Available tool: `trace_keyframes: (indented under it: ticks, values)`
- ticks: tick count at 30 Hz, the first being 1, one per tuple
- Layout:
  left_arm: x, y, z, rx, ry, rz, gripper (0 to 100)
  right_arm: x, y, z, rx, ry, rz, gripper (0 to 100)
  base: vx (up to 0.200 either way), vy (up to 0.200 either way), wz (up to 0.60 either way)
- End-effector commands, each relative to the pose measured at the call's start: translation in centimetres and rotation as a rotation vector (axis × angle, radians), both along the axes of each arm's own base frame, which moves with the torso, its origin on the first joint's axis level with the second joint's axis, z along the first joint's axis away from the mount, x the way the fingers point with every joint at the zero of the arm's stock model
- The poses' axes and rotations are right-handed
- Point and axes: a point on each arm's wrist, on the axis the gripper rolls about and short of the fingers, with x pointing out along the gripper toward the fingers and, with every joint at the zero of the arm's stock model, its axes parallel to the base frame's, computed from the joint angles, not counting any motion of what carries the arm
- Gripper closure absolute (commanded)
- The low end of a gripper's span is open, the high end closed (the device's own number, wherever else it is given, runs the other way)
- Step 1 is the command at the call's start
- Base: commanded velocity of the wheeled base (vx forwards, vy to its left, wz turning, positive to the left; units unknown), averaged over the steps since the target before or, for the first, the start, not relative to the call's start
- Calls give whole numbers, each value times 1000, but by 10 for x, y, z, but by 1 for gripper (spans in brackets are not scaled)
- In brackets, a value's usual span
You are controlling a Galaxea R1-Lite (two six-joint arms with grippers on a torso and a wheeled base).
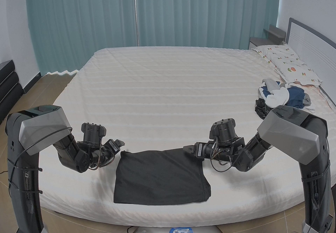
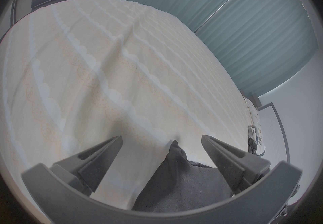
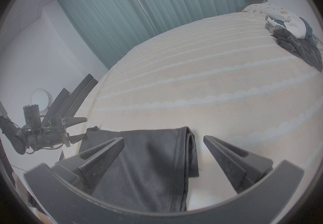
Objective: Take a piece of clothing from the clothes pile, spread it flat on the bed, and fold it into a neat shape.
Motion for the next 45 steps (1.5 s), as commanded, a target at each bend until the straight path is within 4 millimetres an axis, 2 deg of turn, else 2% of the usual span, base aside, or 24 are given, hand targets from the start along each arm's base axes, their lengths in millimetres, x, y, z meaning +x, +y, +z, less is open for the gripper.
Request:
trace_keyframes:
  ticks: [1,4,5,10,14,37,38,43,45]
  values:
    - [0,0,-1,1,3,-1,0,13,2,-20,-13,22,-14,0,0,0,0]
    - [0,0,-1,1,3,-1,0,15,3,-23,-19,33,-14,0,0,0,0]
    - [0,0,-1,1,3,-1,0,18,4,-24,-20,34,-14,100,0,0,0]
    - [0,0,-1,3,2,-2,0,29,7,-34,-44,-5,-77,100,0,0,0]
    - [0,-1,-1,3,1,-3,0,36,2,-32,-35,-17,-112,100,0,0,0]
    - [0,-1,-1,6,0,-3,0,39,-7,-28,7,-25,-161,100,0,0,0]
    - [0,-1,-1,6,0,-1,0,39,-7,-27,8,-26,-160,0,0,0,0]
    - [0,-1,-1,5,0,-2,0,39,-9,-26,14,-37,-170,0,0,0,0]
    - [0,-1,0,-2,-1,1,0,35,-22,-13,16,-54,-202,0,0,0,0]
